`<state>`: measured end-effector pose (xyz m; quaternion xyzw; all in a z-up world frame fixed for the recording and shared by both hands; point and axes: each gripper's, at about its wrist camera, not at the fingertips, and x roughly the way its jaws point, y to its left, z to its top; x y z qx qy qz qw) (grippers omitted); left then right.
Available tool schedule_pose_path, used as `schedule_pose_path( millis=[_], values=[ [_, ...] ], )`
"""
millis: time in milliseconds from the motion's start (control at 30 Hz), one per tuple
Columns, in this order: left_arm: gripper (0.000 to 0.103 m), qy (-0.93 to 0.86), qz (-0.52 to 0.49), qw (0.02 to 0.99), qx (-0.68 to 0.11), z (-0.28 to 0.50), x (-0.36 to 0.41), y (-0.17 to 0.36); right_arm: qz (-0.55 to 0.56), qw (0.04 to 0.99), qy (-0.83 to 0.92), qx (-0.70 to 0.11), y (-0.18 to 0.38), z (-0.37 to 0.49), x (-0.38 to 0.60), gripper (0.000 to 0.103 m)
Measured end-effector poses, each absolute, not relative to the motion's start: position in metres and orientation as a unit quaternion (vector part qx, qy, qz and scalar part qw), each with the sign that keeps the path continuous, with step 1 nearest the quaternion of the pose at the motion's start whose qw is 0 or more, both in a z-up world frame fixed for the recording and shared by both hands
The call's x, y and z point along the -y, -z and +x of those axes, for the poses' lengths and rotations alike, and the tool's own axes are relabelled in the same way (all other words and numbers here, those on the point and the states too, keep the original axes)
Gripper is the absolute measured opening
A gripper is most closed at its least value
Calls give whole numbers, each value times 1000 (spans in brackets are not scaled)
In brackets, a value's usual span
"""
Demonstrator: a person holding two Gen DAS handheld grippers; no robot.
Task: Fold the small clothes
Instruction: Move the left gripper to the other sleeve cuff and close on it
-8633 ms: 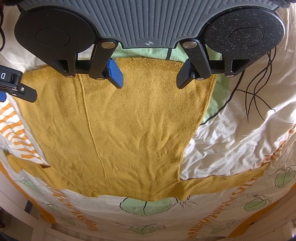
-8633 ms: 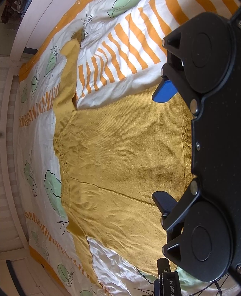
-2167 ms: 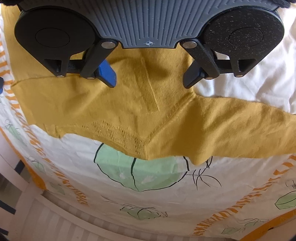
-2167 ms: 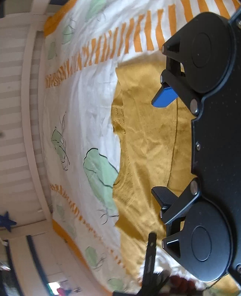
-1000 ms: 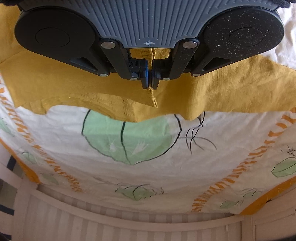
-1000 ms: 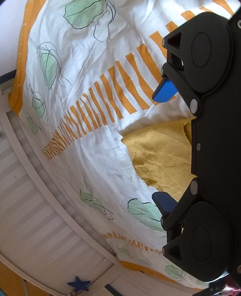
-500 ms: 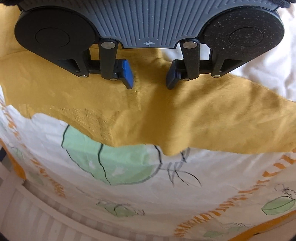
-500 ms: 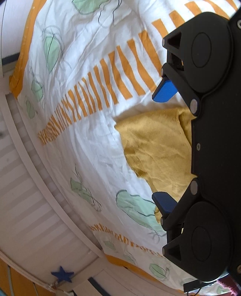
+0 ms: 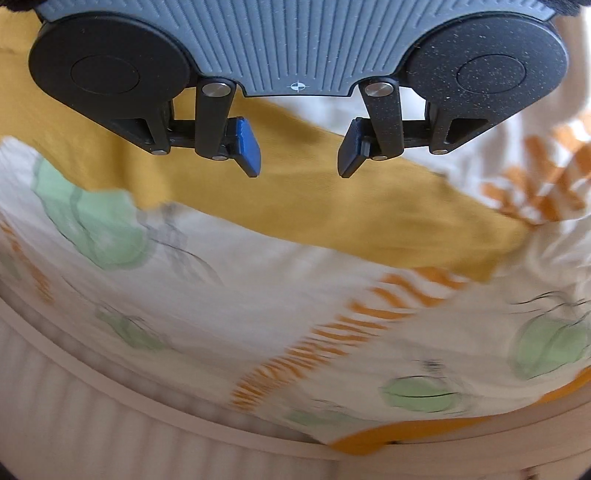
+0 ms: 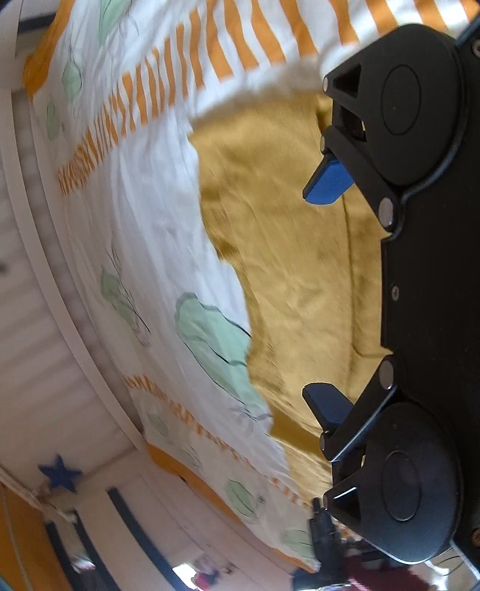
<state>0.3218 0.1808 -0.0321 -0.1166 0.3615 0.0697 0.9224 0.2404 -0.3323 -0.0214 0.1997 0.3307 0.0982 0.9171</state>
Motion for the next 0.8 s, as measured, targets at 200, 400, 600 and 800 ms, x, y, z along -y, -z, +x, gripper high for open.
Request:
schedule_pose_path(
  millis=[200,400,600,800],
  values=[
    [45,-122,-213,908,-340,336,-250,36,166,925,-149,-306,25,231,296,103],
    [46,-161,-243,897,-332,339,-295,37,186,925,-162,-288,26,226,272,103],
    [49,-176,-299,877,-333,335,-318,51,155,930,-182,-280,23,236,236,103],
    [52,-193,-311,870,-330,339,-322,61,135,925,-226,-275,21,237,203,103]
  ],
)
